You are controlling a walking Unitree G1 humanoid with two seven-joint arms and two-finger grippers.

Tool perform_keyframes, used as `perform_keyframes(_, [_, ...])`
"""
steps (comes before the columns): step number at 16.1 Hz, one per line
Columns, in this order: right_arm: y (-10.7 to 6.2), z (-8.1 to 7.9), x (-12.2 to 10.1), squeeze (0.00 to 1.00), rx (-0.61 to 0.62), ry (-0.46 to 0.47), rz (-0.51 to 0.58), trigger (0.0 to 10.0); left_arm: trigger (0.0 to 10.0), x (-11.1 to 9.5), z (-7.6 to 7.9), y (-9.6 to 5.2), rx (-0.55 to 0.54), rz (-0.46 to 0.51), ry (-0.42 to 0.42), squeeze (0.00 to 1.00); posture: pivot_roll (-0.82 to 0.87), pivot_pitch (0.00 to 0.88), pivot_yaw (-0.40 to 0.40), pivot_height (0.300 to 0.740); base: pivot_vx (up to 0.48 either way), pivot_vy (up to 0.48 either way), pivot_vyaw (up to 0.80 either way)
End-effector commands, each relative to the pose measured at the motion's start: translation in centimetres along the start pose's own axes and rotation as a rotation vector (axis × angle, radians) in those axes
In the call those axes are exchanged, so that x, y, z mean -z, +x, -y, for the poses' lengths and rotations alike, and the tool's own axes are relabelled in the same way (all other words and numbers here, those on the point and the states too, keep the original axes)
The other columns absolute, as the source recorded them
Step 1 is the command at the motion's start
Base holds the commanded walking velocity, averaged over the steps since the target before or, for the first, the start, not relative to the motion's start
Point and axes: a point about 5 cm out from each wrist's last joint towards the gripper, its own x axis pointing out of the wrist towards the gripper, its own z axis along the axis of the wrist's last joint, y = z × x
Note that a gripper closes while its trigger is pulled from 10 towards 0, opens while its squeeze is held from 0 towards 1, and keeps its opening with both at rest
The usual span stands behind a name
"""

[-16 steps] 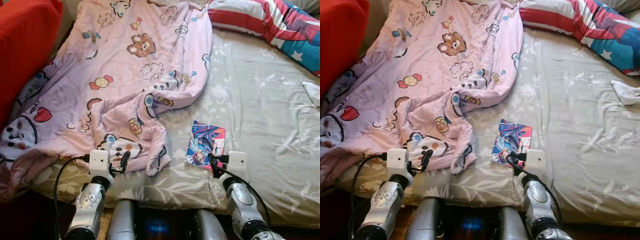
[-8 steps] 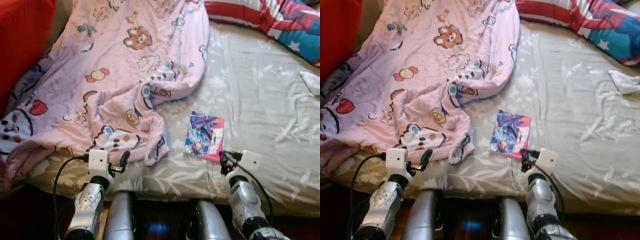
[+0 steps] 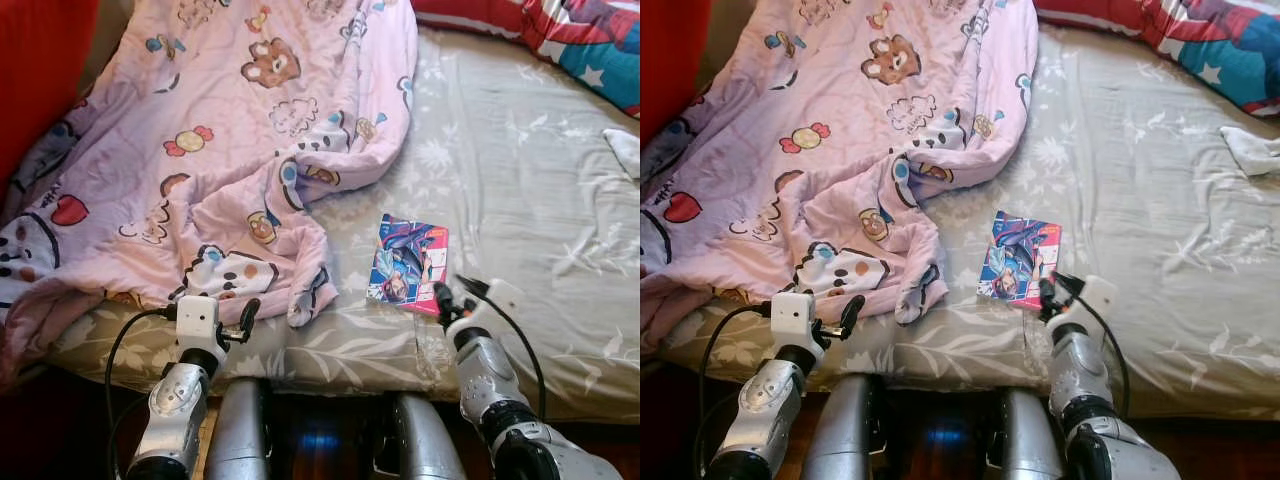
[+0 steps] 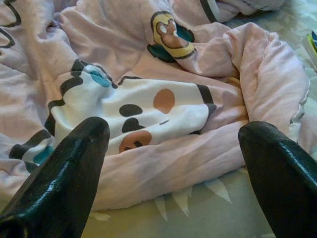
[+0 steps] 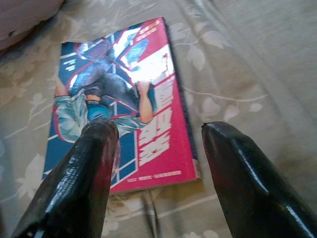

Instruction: Clean up the room

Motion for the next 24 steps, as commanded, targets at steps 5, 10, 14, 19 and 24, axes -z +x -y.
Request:
perform_keyframes(5, [-0.3,0.7,0.8,0.00,0.015,-0.011,-0.043,10.0,10.0,1.0,-0.3,-1.2,-0.003,-0.046,0.012,0.00,0.19,0.328,-0.007,0.608,0.270,0.000,0.00])
perform_keyframes(10, [-0.5,0.8,1.2,0.00,0.019,-0.005,-0.049,10.0,10.0,1.0,-0.2,-1.6,0.004,-0.045,0.015,0.00,0.20,0.341,0.001,0.608,0.300,0.000,0.00])
perform_keyframes(14, [-0.4,1.0,0.7,0.00,0.040,0.037,-0.014,10.0,10.0,0.9,-0.3,-2.2,0.008,-0.046,0.019,0.00,0.21,0.360,0.008,0.608,0.148,0.000,0.00])
perform_keyframes(19, [-0.5,1.7,0.9,0.00,0.076,0.112,-0.035,10.0,10.0,0.9,-0.2,-3.5,0.014,-0.060,0.020,0.00,0.23,0.413,0.014,0.608,0.000,0.000,0.00])
perform_keyframes(24, [-0.7,2.2,0.7,0.67,0.095,0.176,0.005,10.0,10.0,-0.3,-0.4,-3.1,0.005,-0.040,0.026,0.00,0.28,0.477,0.026,0.608,0.000,0.000,0.00])
